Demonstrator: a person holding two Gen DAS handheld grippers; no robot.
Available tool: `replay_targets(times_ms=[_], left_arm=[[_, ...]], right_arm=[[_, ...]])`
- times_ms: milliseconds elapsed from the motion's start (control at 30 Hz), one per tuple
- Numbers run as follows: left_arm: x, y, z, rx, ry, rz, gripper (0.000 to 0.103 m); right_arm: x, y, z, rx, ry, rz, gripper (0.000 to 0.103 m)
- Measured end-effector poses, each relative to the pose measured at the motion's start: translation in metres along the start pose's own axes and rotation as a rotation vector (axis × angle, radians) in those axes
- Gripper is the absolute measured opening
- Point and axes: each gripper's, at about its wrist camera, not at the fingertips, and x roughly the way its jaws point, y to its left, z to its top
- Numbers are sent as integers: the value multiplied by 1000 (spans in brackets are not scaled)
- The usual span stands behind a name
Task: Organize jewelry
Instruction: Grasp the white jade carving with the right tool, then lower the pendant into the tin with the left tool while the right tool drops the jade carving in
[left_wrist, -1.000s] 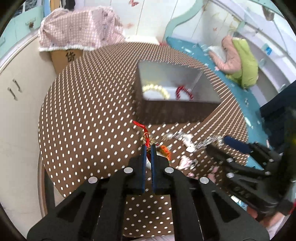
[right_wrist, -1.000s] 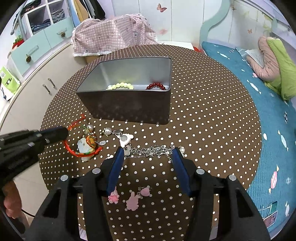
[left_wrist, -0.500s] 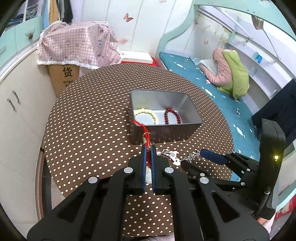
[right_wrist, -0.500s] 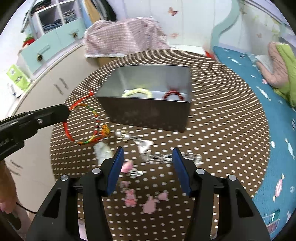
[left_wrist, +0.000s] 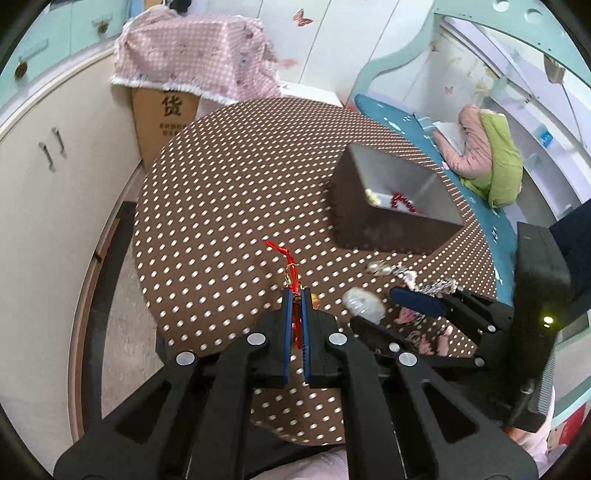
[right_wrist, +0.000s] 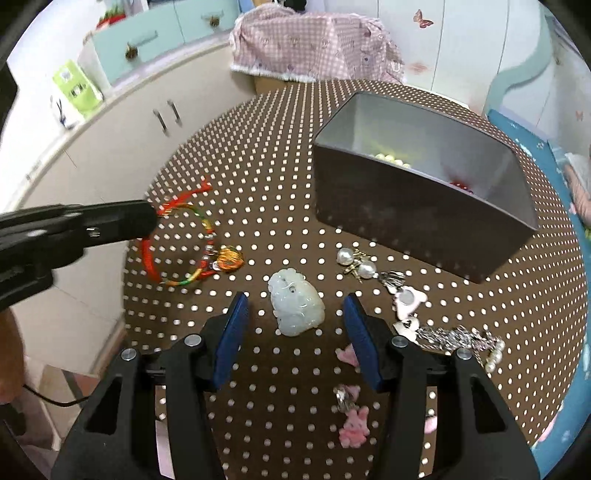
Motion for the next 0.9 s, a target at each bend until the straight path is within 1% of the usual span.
replay_targets(times_ms=[67, 100, 133, 167, 300, 467, 733, 900], left_arm=[[1, 6, -4, -6, 9, 1, 4], [2, 8, -6, -6, 14, 1, 4], [3, 9, -7, -6, 17, -1, 4], [3, 10, -9, -6, 21, -6, 4], [7, 12, -11, -19, 33, -13, 4], [9, 5, -10, -7, 33, -33, 4], [8, -16, 2, 34, 4, -67, 4], [5, -32, 15, 71, -23, -90, 4]], right_arm=[[6, 5, 1, -22, 3, -39, 49], [8, 7, 2, -31, 2, -59, 45], [9, 8, 2, -39, 0, -82, 37], [10, 7, 2, -42, -1, -75, 30], [12, 5, 3, -46, -2, -76, 28], [4, -7, 3, 17, 4, -72, 28], [-18, -24, 6, 80, -42, -77, 28], [-34, -35, 6, 112, -81, -78, 28]])
